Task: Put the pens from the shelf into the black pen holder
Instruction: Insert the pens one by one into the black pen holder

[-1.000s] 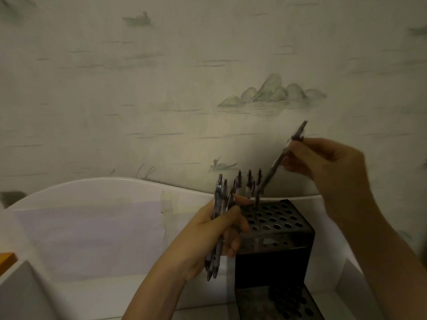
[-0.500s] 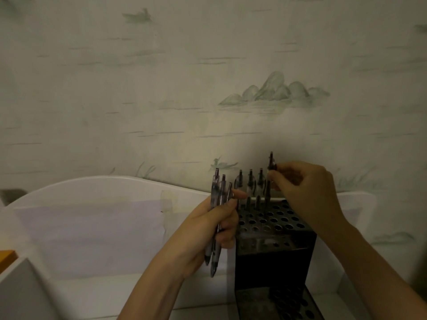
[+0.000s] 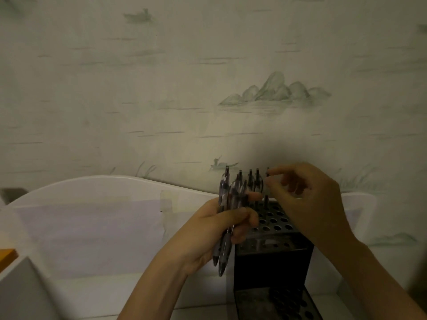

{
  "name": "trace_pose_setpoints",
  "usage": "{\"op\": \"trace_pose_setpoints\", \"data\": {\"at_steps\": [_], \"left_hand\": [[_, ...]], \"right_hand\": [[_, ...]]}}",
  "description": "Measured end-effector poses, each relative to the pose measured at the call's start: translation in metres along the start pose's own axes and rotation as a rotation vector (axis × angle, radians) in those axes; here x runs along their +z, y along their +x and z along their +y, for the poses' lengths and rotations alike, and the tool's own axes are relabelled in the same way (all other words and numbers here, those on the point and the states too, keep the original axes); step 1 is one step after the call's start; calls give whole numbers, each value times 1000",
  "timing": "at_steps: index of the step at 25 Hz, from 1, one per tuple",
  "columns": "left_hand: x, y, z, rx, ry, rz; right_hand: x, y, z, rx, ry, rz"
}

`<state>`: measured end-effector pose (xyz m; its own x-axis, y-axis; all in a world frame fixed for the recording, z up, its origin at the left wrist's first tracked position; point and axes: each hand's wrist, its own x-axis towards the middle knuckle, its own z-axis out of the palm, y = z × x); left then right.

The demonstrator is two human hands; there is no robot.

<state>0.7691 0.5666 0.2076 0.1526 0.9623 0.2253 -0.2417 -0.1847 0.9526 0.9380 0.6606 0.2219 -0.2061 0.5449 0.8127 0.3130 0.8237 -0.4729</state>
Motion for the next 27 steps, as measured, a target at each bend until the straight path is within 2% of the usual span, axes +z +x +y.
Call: {"op": "trace_pose_setpoints", "data": {"at_steps": [3, 7, 8, 10, 12, 15, 18, 27], "left_hand": [[5, 1, 1, 23, 81, -6], [7, 0, 1, 38, 104, -15], [8, -2, 3, 32, 82, -22], [9, -4, 5, 1, 26, -1], [8, -7, 7, -16, -7, 46], [6, -13, 8, -11, 47, 125], [3, -15, 6, -9, 94, 155], [0, -19, 3, -76, 101, 185]], "right_hand": [[1, -4, -22, 57, 239, -247], [-3, 2, -22, 294, 469, -274], [-7, 6, -20, 351, 529, -244], [-20, 19, -14, 425, 667, -83], [-37, 32, -9, 407, 714, 95], [-47, 42, 1, 251, 455, 183], [-35, 40, 10, 138, 193, 122], [-20, 38, 14, 92, -40, 28]]}}
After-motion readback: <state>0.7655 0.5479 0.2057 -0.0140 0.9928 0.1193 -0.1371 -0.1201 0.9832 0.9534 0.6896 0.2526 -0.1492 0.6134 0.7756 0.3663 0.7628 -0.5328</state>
